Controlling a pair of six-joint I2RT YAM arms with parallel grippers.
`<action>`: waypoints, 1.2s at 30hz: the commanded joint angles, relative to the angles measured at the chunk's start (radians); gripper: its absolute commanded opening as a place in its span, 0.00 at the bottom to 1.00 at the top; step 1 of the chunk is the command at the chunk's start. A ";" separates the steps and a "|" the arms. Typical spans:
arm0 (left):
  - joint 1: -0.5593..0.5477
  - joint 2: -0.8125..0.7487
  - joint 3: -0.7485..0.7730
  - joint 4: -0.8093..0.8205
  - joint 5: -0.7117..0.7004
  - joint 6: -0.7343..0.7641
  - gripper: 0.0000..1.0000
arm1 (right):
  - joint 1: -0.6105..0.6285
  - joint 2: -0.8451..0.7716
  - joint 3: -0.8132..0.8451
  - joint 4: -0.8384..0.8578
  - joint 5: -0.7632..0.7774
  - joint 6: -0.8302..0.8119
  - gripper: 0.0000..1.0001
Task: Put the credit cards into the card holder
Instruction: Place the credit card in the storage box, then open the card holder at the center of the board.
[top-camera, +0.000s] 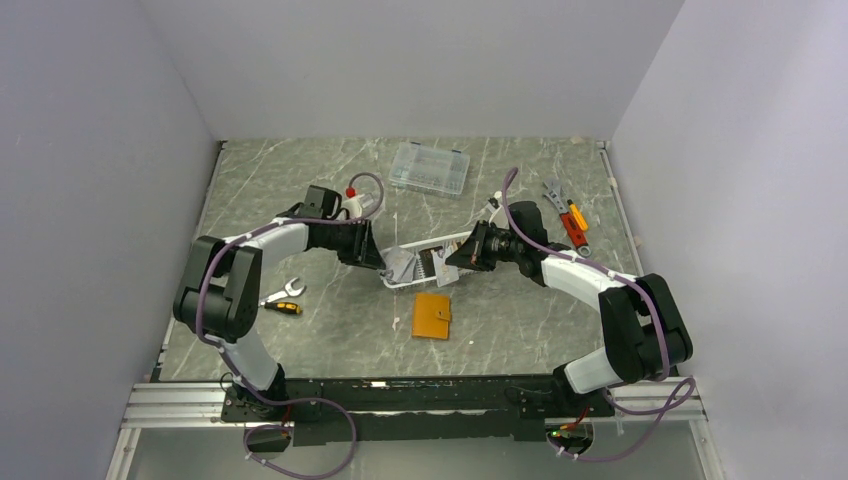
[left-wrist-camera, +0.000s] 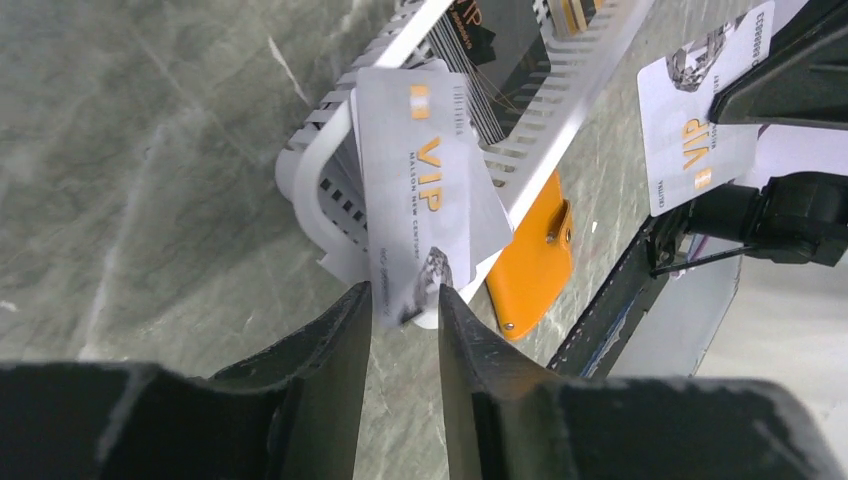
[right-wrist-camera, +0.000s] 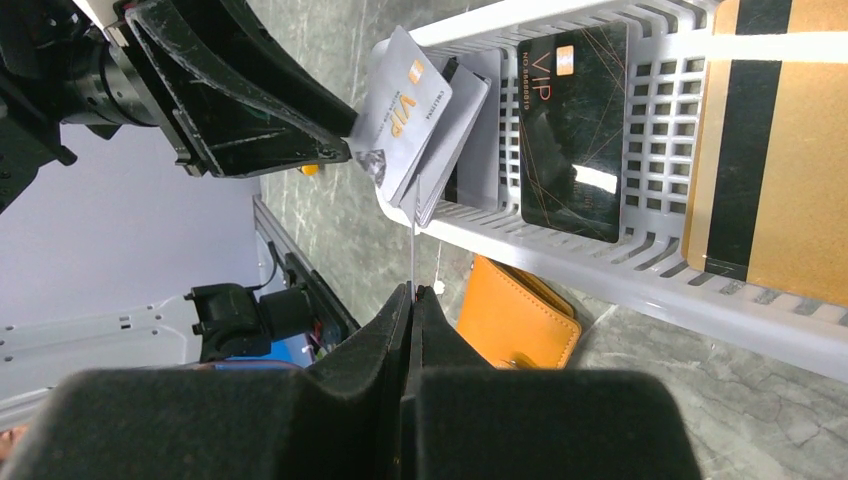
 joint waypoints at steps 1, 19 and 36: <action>0.014 -0.070 0.000 0.011 -0.038 -0.003 0.40 | -0.004 0.003 0.002 0.035 0.009 0.009 0.00; 0.009 -0.176 0.109 -0.083 0.000 0.099 0.53 | 0.000 -0.039 -0.016 -0.016 -0.024 -0.015 0.00; -0.133 -0.321 0.255 -0.502 -0.059 0.583 0.52 | 0.430 -0.129 0.063 -0.507 0.609 -0.011 0.00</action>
